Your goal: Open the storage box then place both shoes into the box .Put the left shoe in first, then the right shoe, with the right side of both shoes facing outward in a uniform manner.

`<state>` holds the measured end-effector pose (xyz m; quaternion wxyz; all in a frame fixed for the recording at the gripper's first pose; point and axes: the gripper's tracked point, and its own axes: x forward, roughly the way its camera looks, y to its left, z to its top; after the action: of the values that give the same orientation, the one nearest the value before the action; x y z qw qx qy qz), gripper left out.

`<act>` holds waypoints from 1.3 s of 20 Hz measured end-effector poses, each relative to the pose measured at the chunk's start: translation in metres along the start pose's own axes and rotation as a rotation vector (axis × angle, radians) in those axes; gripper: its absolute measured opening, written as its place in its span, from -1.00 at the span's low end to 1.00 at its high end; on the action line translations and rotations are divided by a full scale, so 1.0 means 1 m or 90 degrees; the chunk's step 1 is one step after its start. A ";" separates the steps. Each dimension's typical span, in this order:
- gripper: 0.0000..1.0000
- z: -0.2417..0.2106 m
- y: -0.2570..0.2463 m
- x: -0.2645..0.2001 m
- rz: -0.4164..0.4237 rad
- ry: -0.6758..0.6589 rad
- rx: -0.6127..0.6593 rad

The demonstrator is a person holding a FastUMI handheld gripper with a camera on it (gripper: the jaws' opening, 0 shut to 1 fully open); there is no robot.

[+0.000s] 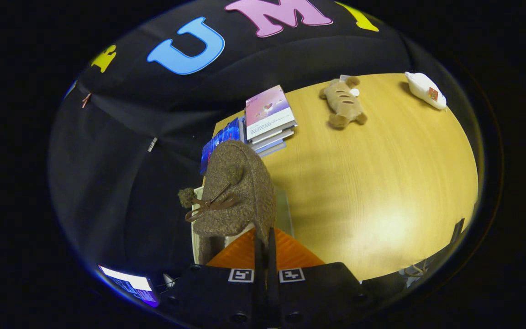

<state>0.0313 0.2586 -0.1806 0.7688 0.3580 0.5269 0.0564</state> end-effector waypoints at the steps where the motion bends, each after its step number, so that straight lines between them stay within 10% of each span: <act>1: -0.89 -0.007 0.009 0.007 -0.005 0.012 -0.002; 16: -0.77 -0.073 0.016 0.074 -0.147 0.085 -0.081; 18: -0.53 -0.073 0.032 0.070 -0.119 0.084 -0.076; 21: 0.84 -0.077 0.049 0.065 -0.076 0.091 -0.093; 26: 0.99 -0.080 0.047 0.056 -0.073 0.066 -0.140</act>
<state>0.0017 0.3581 -0.2097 0.7773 0.2372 0.5760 0.0878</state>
